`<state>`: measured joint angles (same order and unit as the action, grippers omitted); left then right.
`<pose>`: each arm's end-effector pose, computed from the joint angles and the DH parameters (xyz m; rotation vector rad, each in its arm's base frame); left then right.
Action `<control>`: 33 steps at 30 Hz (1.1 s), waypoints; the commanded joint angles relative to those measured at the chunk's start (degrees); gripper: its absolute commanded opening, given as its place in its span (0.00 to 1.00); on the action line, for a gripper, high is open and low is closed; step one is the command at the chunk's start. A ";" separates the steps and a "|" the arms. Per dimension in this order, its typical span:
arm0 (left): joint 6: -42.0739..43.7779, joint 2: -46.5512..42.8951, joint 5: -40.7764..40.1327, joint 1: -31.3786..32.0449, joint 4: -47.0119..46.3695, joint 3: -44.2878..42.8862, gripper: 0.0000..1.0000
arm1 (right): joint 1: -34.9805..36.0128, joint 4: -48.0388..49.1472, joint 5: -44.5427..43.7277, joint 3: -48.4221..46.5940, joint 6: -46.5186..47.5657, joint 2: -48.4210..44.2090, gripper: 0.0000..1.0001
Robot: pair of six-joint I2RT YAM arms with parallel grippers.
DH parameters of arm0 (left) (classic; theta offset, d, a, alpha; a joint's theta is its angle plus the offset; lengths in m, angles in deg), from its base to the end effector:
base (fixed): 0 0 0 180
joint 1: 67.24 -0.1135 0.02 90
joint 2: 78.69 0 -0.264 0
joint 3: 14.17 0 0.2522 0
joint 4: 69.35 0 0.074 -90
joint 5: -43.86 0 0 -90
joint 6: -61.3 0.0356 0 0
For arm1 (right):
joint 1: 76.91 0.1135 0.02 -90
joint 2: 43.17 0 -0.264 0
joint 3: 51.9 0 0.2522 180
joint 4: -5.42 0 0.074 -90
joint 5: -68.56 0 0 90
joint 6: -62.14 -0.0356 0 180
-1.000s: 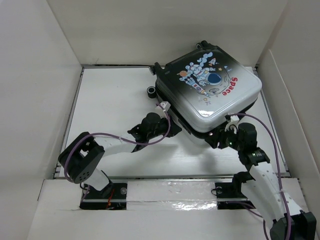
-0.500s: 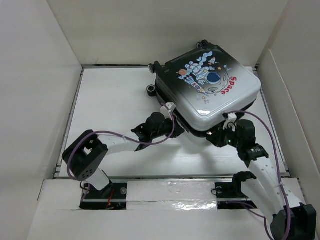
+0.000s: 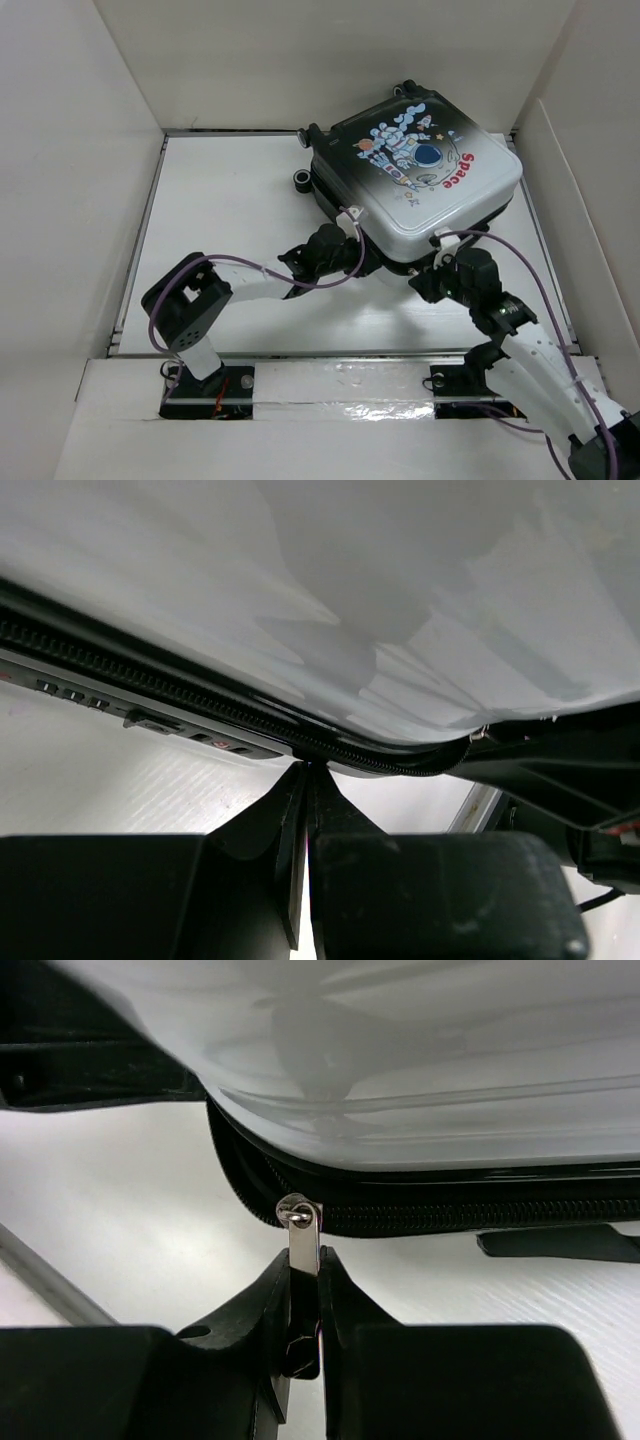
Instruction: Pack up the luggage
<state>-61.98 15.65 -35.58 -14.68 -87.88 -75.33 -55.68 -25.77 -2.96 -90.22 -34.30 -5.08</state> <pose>0.2116 -0.2870 0.2112 0.4750 1.9454 -1.1855 0.1421 0.0673 0.2219 -0.4697 2.0914 0.6262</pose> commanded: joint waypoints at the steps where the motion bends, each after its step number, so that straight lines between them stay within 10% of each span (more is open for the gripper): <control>1: -1.00 1.97 -1.42 0.44 -4.97 -4.27 0.00 | 10.63 -0.58 -0.27 -5.41 -0.68 -3.63 0.00; 19: -3.28 3.94 -4.24 0.54 -4.97 -4.84 0.02 | 40.55 25.07 -36.39 -9.64 -9.56 11.94 0.00; 25: -9.34 -9.32 -0.64 -11.93 -9.97 10.62 0.66 | 40.55 26.57 -38.08 -2.26 -12.02 4.64 0.00; 33: -19.19 -15.69 1.91 -27.06 -9.90 7.26 0.78 | 40.55 25.43 -35.27 -1.99 -12.72 5.59 0.00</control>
<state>-76.23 1.34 -35.31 -39.08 -93.83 -63.68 -16.84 -13.12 -43.88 -89.78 -44.86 0.99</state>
